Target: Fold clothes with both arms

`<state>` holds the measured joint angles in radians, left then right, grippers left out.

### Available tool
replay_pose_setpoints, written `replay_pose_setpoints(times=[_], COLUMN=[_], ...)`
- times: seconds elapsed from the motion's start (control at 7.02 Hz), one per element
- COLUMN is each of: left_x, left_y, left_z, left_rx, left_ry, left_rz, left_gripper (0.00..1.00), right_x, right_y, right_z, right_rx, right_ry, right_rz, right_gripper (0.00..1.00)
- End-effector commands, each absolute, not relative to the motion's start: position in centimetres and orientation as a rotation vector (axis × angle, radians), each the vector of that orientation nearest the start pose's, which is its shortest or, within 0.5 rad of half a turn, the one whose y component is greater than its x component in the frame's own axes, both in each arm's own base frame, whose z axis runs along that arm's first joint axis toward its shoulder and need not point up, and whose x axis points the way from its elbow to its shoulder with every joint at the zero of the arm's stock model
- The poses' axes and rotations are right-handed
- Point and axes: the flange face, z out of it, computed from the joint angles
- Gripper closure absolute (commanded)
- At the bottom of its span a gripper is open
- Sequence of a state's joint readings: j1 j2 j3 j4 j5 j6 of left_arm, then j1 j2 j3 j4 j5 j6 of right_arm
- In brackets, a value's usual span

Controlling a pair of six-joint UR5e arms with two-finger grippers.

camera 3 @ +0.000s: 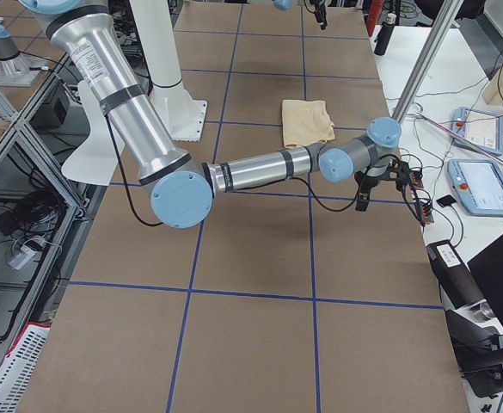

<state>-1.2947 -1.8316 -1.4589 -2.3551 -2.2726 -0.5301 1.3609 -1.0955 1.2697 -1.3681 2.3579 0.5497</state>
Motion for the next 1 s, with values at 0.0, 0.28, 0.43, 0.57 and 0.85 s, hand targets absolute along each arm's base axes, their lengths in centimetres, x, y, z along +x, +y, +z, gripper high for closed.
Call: replay_pose_setpoints(times=[0.0, 0.28, 0.43, 0.57, 0.85], left_x=[-1.5, -2.0, -1.9, -2.0, -2.2], left_y=[-60.9, -59.8, -60.1, -59.8, -59.0], left_z=[50.5, 49.0, 48.6, 47.9, 45.8], left_rx=[0.58, 0.502, 0.449, 0.462, 0.506], left_ry=[0.856, 0.816, 0.816, 0.812, 0.793], left_rz=[0.203, 0.245, 0.221, 0.222, 0.233], left_gripper=[0.46, 0.45, 0.41, 0.2, 0.0], right_x=[3.0, 5.6, 5.5, 5.1, 3.5], right_y=[-66.3, -65.1, -64.6, -63.5, -63.4], right_z=[57.2, 56.5, 54.6, 53.3, 53.0], right_rx=[0.066, 0.047, 0.035, 0.05, 0.051], right_ry=[-0.803, -0.796, -0.798, -0.795, -0.792], right_rz=[0.016, -0.043, -0.04, -0.055, -0.077], right_gripper=[0.0, 0.0, 0.0, 0.0, 0.0])
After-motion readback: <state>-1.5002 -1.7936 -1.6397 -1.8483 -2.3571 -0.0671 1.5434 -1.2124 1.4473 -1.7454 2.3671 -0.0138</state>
